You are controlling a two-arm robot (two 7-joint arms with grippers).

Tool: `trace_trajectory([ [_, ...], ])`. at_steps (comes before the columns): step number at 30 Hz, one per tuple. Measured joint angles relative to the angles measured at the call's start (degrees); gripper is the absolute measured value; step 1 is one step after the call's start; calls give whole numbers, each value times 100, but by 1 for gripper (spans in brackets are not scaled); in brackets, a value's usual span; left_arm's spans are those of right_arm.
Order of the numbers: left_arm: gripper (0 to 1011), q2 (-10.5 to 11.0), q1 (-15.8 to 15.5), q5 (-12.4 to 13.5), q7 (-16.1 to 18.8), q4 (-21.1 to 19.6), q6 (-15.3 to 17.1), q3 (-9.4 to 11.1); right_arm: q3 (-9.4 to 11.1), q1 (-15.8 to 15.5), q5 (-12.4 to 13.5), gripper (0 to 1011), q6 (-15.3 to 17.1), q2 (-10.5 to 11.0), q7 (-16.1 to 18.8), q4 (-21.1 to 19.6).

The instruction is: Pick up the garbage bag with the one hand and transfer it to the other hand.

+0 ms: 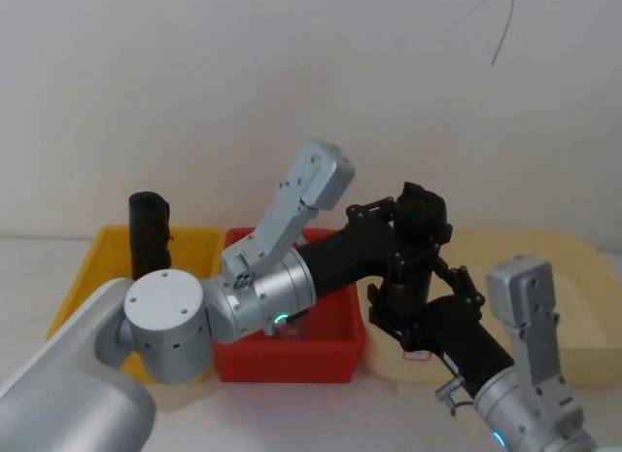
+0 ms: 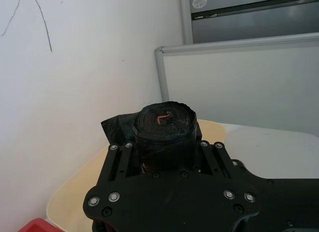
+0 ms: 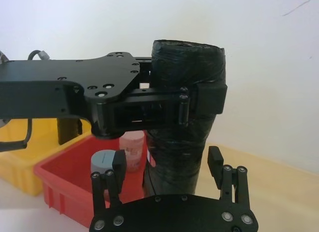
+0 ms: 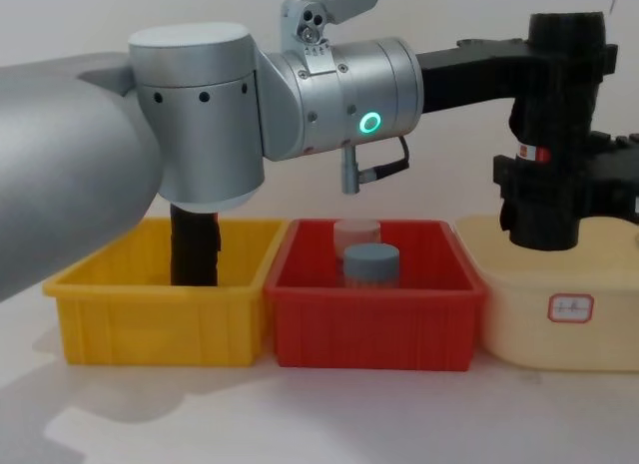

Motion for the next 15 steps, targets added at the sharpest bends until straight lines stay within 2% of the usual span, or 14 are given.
trace_trajectory([
  [9, 523, -1, 0, -5, -5, 1, 0, 2, 12, 195, 73, 997, 40, -147, 113, 241],
  [15, 522, -1, 0, -5, -5, 1, 1, 2, 39, 315, 142, 886, 116, -236, 181, 386],
])
